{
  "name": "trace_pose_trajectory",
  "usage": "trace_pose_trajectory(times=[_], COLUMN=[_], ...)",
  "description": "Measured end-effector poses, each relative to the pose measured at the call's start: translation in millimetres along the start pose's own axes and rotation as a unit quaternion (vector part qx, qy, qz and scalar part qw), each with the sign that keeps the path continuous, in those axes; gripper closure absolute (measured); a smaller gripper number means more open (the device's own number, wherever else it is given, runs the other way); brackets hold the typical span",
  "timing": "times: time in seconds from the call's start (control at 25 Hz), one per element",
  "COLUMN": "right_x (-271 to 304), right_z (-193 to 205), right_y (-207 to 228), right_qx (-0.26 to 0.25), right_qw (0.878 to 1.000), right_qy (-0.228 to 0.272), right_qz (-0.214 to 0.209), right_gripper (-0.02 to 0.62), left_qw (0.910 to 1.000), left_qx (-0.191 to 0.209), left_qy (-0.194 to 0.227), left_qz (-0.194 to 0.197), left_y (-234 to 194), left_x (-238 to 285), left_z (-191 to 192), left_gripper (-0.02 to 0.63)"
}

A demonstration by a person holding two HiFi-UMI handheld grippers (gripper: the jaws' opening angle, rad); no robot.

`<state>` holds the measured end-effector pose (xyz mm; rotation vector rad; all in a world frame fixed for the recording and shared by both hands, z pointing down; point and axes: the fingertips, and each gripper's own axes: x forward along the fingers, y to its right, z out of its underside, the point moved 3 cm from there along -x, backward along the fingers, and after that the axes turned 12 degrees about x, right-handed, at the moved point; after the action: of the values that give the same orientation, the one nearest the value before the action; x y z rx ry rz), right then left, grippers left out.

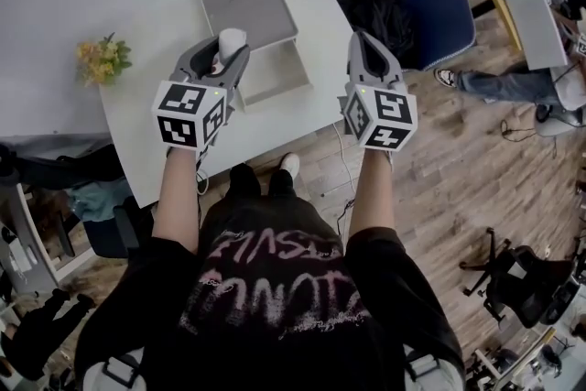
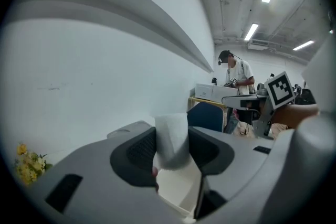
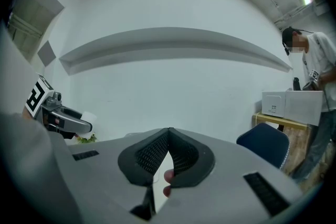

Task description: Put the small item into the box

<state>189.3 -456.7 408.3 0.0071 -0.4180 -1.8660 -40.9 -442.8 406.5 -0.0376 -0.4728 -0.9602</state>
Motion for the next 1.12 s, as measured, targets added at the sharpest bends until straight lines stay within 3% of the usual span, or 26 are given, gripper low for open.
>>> trace_pose_trajectory(times=[0.56,1.12], right_x=[1.4,-1.2], right_z=[19.4,33.6], right_y=[3.3,14.1], right_qx=[0.007,0.013], right_qw=[1.000,0.999], right_qy=[-0.015,-0.033], right_qz=[0.006,0.016], right_gripper=[0.584,0.583], left_qw=[0.9918,0.9802], left_qx=[-0.014,0.003], left_qy=[-0.109,-0.173], left_qz=[0.064,0.098], left_y=[31.8,52.5], left_x=[34.7,57.4], left_z=[76.9,113.5], left_gripper=[0.422,0.420])
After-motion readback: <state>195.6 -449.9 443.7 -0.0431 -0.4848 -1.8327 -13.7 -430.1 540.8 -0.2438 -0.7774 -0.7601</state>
